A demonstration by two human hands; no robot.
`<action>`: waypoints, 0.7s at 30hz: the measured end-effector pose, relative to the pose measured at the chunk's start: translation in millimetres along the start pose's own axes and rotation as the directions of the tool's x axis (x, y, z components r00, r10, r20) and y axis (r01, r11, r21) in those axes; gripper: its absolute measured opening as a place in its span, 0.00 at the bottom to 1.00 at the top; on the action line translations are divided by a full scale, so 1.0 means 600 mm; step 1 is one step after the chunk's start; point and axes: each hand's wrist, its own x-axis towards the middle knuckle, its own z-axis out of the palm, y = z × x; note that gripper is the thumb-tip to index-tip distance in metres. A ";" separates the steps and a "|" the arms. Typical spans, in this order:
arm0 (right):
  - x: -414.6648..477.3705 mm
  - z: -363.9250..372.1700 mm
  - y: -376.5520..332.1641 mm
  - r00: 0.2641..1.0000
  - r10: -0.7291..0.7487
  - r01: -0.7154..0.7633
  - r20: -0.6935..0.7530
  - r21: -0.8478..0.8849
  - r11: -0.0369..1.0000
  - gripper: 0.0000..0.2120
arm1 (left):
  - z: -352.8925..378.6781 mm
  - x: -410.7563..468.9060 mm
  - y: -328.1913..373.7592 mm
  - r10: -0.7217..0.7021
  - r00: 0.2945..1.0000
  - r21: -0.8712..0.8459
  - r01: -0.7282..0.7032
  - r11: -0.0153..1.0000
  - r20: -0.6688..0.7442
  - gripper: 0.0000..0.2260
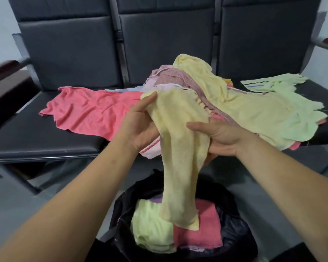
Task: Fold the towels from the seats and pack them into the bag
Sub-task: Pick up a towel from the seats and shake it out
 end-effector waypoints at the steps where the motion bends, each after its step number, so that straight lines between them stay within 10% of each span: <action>1: 0.000 0.005 -0.003 1.000 -0.029 0.029 0.002 -0.029 0.999 0.07 | -0.005 0.004 0.005 -0.005 0.998 0.010 0.005 1.000 -0.066 0.18; 7: 0.022 0.014 -0.018 0.985 -0.150 0.160 -0.085 0.122 0.980 0.20 | -0.043 -0.022 0.006 -0.170 0.975 0.557 0.220 0.801 -0.140 0.26; 10: 0.020 -0.001 -0.027 0.982 -0.107 0.130 -0.153 0.148 0.981 0.20 | -0.033 -0.039 -0.006 -0.190 0.981 0.721 0.166 0.673 -0.049 0.11; 15: 0.005 -0.025 -0.033 0.957 -0.110 0.106 -0.268 -0.028 0.994 0.26 | -0.022 -0.045 -0.010 -0.046 0.992 0.537 0.102 0.838 -0.116 0.14; 21: -0.003 -0.017 -0.018 0.991 -0.124 0.129 -0.047 0.104 0.986 0.23 | 0.000 -0.051 -0.008 -0.006 0.980 0.150 0.037 0.988 -0.199 0.12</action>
